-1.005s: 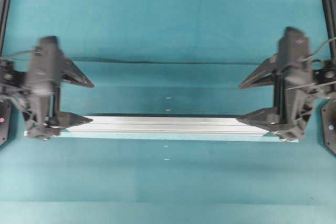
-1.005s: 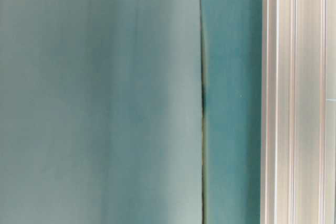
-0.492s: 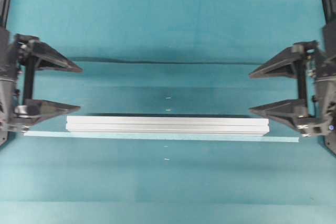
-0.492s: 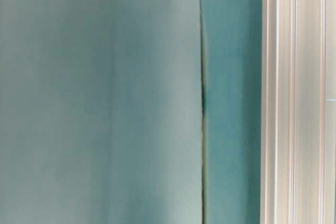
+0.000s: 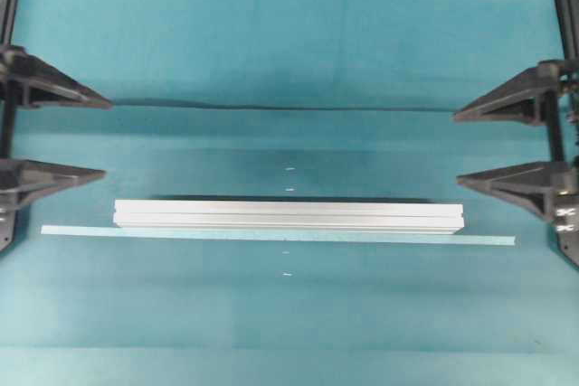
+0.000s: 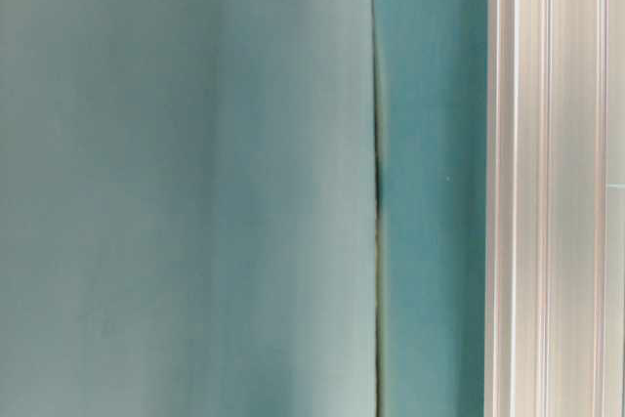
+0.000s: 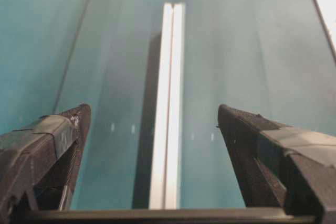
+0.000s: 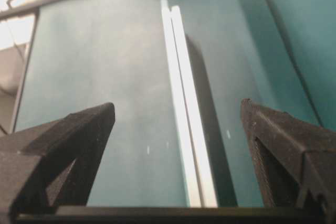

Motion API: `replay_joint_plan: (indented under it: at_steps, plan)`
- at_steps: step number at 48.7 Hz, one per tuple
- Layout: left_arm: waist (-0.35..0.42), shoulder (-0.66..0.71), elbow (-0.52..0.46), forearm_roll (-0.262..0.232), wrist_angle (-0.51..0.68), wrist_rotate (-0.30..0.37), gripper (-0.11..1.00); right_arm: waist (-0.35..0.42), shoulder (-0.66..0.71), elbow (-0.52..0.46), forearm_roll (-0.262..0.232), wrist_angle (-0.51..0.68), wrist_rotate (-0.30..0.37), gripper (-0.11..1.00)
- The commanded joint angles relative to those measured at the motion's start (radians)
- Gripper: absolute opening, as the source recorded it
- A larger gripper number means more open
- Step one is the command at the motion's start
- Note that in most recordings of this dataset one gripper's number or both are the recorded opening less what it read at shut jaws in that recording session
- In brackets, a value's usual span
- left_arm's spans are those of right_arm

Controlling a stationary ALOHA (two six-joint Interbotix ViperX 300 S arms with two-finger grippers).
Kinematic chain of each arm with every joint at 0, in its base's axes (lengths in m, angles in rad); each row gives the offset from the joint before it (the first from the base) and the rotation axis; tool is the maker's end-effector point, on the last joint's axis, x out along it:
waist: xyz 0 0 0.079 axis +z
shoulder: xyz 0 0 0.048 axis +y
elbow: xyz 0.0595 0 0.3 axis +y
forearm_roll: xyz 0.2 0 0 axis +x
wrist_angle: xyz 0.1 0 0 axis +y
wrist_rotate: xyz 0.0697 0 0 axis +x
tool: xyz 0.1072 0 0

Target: Lift the metal rail with both hands and move it towards you.

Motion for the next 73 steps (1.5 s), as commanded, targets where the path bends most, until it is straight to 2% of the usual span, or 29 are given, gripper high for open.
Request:
replay_joint_plan:
  at_steps: [1,21,73]
  plan:
    - [0.003,-0.009,-0.015,0.000,-0.009,0.000,0.96,0.000,-0.008,-0.011,-0.002,-0.017,0.000,0.99]
    - [0.003,-0.014,-0.014,0.000,-0.009,0.000,0.96,0.000,-0.011,-0.006,-0.002,-0.018,0.000,0.99]
    - [0.003,-0.008,0.000,0.000,-0.009,0.002,0.96,-0.008,-0.051,0.092,-0.002,-0.048,0.005,0.99]
